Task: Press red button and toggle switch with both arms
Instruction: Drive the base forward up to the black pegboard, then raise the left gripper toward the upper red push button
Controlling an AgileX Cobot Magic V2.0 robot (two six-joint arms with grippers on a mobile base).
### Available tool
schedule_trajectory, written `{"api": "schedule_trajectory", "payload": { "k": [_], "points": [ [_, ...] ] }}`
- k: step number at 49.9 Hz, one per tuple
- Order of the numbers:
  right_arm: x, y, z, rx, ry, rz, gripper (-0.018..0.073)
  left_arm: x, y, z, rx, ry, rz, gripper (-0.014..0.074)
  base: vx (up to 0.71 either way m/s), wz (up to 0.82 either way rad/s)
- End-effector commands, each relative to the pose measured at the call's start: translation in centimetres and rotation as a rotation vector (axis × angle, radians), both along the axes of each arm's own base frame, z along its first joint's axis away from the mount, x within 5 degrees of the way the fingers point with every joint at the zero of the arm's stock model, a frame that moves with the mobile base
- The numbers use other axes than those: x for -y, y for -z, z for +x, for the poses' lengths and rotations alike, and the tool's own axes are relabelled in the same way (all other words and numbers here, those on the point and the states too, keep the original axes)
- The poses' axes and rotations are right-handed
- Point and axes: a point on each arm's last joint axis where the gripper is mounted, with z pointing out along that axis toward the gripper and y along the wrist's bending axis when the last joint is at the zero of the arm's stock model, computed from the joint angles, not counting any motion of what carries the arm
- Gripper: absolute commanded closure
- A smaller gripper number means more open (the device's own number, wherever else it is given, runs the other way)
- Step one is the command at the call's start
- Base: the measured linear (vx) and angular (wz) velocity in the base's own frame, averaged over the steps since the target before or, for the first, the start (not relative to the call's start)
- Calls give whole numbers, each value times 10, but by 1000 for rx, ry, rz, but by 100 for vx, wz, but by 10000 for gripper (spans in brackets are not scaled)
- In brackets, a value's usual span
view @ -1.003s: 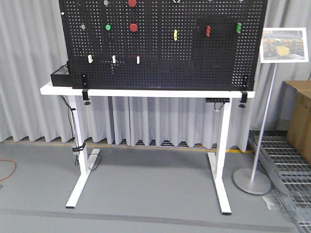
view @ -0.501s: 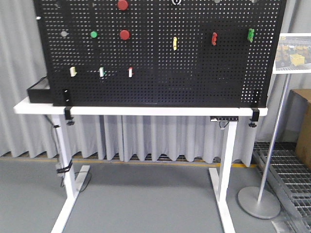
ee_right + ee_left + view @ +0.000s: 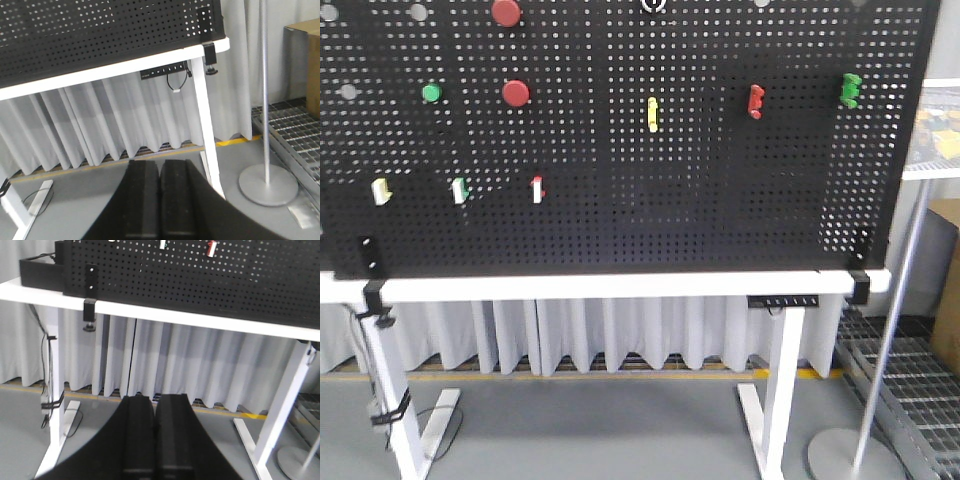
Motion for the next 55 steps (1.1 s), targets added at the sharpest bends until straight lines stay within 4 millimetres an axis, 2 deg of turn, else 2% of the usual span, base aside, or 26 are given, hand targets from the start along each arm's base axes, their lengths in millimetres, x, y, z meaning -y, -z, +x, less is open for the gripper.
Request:
{"api": "schedule_trajectory", "payload": {
  "k": [1,30,55],
  "points": [
    [1,-5,0,87,8,1,559,-1,3,0,64,-13,-17,594,43,0],
    [1,-5,0,87,8,1,559,-1,3,0,64,-13,-17,594,36,2],
    [1,-5,0,93,8,1,559,-1,3,0,64,-13,-17,594,20,-1]
  ]
}}
